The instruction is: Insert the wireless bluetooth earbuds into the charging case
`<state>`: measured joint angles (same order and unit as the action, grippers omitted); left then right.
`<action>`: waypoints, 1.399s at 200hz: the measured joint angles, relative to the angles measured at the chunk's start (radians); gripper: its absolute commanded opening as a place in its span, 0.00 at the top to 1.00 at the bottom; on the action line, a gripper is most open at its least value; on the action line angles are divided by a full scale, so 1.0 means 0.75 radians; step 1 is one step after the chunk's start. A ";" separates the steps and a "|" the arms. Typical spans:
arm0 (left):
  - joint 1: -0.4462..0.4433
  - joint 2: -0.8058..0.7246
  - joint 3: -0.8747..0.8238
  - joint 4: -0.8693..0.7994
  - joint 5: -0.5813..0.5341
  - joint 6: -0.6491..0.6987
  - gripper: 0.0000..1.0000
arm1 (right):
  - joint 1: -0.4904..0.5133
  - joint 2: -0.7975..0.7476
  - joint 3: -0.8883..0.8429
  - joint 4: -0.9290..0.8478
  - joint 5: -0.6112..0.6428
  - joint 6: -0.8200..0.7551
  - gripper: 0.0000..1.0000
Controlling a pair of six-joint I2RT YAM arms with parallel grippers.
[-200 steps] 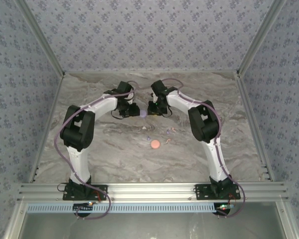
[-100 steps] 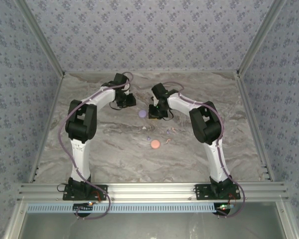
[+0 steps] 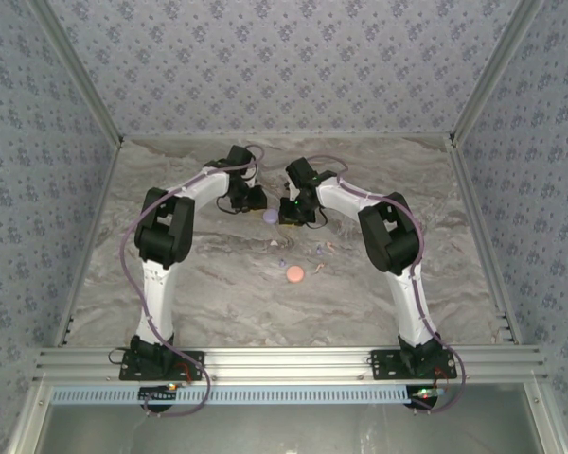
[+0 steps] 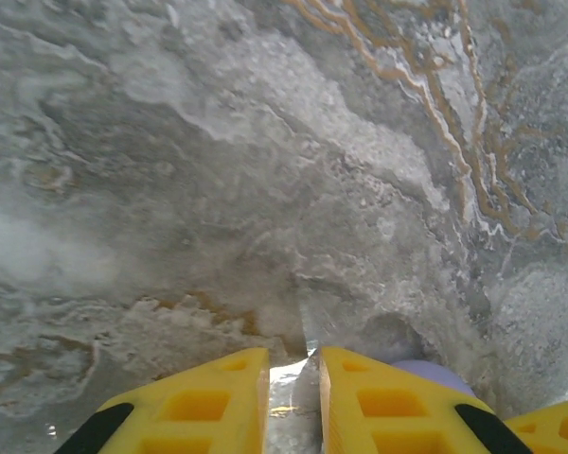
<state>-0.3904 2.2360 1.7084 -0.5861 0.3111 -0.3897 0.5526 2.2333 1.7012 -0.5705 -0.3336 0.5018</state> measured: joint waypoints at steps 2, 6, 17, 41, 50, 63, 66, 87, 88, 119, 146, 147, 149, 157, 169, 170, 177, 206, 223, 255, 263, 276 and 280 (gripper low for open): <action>-0.002 0.000 0.000 -0.001 -0.001 0.001 0.79 | 0.000 0.001 0.002 0.000 0.000 0.000 0.85; -0.006 0.000 0.000 -0.003 -0.001 0.004 0.79 | 0.000 0.006 0.009 -0.001 0.001 0.000 0.85; -0.013 0.000 0.000 -0.012 -0.003 0.007 0.80 | 0.000 0.015 0.026 -0.001 0.001 0.000 0.85; -0.019 -0.002 -0.002 -0.016 -0.021 0.010 0.80 | 0.000 0.028 0.057 -0.008 0.005 0.000 0.85; -0.021 -0.006 -0.009 -0.012 -0.031 0.010 0.80 | -0.001 0.033 0.071 -0.019 0.007 0.000 0.85; -0.024 -0.025 -0.040 -0.001 -0.041 0.009 0.80 | -0.002 0.039 0.085 -0.036 0.014 -0.001 0.85; -0.024 -0.032 -0.049 -0.001 -0.042 0.009 0.80 | -0.002 0.041 0.089 -0.039 0.016 -0.001 0.85; -0.032 -0.076 -0.120 0.010 -0.047 0.004 0.79 | -0.005 0.058 0.111 -0.060 0.028 -0.001 0.84; -0.032 -0.078 -0.121 0.009 -0.047 0.004 0.79 | -0.005 0.058 0.112 -0.060 0.028 -0.001 0.84; -0.049 -0.141 -0.217 0.018 -0.048 -0.019 0.79 | -0.016 0.090 0.156 -0.081 0.041 -0.007 0.83; -0.073 -0.172 -0.260 0.019 -0.051 -0.042 0.79 | -0.024 0.105 0.180 -0.100 0.049 -0.021 0.83; -0.074 -0.172 -0.261 0.019 -0.051 -0.042 0.79 | -0.024 0.105 0.181 -0.101 0.050 -0.021 0.83; -0.075 -0.174 -0.264 0.019 -0.051 -0.044 0.79 | -0.025 0.106 0.182 -0.103 0.051 -0.022 0.83; -0.081 -0.184 -0.276 0.019 -0.052 -0.053 0.78 | -0.028 0.106 0.182 -0.108 0.055 -0.026 0.82; -0.085 -0.198 -0.294 0.019 -0.066 -0.063 0.78 | -0.031 0.106 0.183 -0.115 0.062 -0.031 0.82; -0.085 -0.200 -0.296 0.018 -0.068 -0.064 0.78 | -0.031 0.106 0.183 -0.115 0.063 -0.031 0.82; -0.089 -0.211 -0.305 0.016 -0.080 -0.068 0.77 | -0.031 0.106 0.183 -0.116 0.067 -0.032 0.81; -0.090 -0.261 -0.350 0.018 -0.142 -0.090 0.76 | -0.033 0.094 0.172 -0.114 0.082 -0.043 0.79; -0.082 -0.316 -0.403 0.040 -0.162 -0.107 0.73 | -0.047 0.060 0.126 -0.112 0.090 -0.056 0.75; -0.055 -0.463 -0.548 0.154 -0.145 -0.179 0.66 | -0.098 -0.058 -0.008 -0.078 0.044 -0.087 0.67; -0.043 -0.501 -0.600 0.206 -0.120 -0.209 0.64 | -0.110 -0.084 -0.032 -0.060 0.016 -0.096 0.65; -0.024 -0.545 -0.677 0.289 -0.076 -0.263 0.60 | -0.126 -0.115 -0.068 -0.017 -0.038 -0.108 0.63; -0.019 -0.550 -0.695 0.312 -0.063 -0.272 0.59 | -0.130 -0.122 -0.077 -0.003 -0.058 -0.109 0.63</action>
<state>-0.4046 1.8233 1.1870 -0.3523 0.2642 -0.5938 0.4553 2.1418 1.6436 -0.5728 -0.3771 0.4202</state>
